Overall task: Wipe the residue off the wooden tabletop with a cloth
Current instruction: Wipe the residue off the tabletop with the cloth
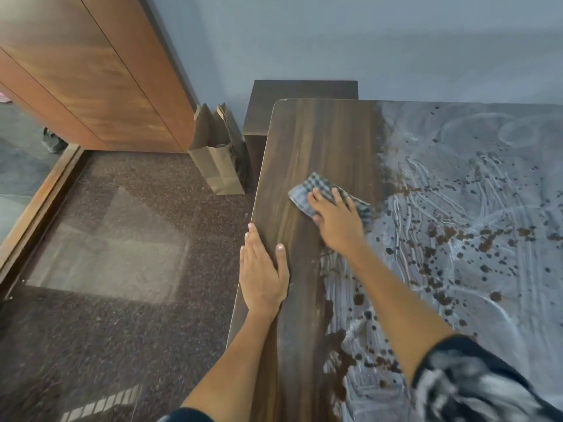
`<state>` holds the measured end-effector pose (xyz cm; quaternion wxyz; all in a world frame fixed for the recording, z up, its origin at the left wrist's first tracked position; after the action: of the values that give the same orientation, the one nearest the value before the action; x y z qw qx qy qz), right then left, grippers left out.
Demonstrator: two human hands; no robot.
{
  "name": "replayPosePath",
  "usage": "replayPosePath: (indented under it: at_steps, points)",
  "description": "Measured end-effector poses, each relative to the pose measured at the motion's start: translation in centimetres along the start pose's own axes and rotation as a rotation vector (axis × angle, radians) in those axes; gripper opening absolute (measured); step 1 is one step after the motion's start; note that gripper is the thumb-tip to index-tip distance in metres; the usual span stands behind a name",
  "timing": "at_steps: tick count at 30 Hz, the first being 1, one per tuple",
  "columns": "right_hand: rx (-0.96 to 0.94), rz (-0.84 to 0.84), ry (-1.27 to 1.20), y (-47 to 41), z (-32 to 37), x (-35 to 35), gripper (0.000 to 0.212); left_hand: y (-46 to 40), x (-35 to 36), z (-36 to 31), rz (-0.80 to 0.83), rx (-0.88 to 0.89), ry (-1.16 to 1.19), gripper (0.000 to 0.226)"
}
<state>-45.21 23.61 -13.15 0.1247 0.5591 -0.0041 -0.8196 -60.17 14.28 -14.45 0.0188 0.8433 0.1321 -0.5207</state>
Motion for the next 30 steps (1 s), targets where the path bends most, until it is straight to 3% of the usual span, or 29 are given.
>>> replayPosePath:
  at_steps: [4,7,10,14,16,22,27,30]
  points:
    - [-0.207,0.038,-0.002,1.7,4.6,2.5,0.056,0.2,0.0,0.1,0.006,0.008,0.037,0.072]
    - [-0.340,0.099,-0.064,6.9,3.1,3.0,0.054,0.2,0.1,0.3,0.002,0.006,0.039,0.071]
    - [-0.153,-0.062,-0.129,8.4,-2.0,0.5,0.067,0.2,0.2,0.4,0.009,0.026,0.002,0.067]
    - [0.084,-0.030,-0.056,2.7,-5.5,-1.9,0.048,0.0,0.9,0.9,0.020,0.058,-0.126,0.052]
    - [0.096,-0.015,-0.060,2.0,-3.7,-1.3,0.048,0.0,1.1,0.9,0.035,0.055,-0.163,0.050]
    - [-0.254,0.071,-0.110,11.2,-0.6,0.9,0.049,0.0,1.3,0.9,0.081,0.055,-0.196,0.048]
    - [0.121,0.002,-0.106,7.7,-6.7,-2.3,0.050,0.2,1.2,1.1,0.108,0.057,-0.214,0.050]
    - [0.146,0.013,-0.101,4.8,-3.9,-1.1,0.053,0.4,1.1,1.0,0.115,0.041,-0.194,0.050]
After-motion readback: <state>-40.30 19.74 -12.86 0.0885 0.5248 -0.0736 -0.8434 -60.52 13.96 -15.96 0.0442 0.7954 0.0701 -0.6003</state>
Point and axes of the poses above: each hand's wrist, its own y-axis away from the middle knuckle, its own x-axis out of the palm, z = x × y, the point moved 4 cm from there along -y, towards the middle knuckle, and after that the axes turned 4 degrees about -y, right-handed, at the moved point
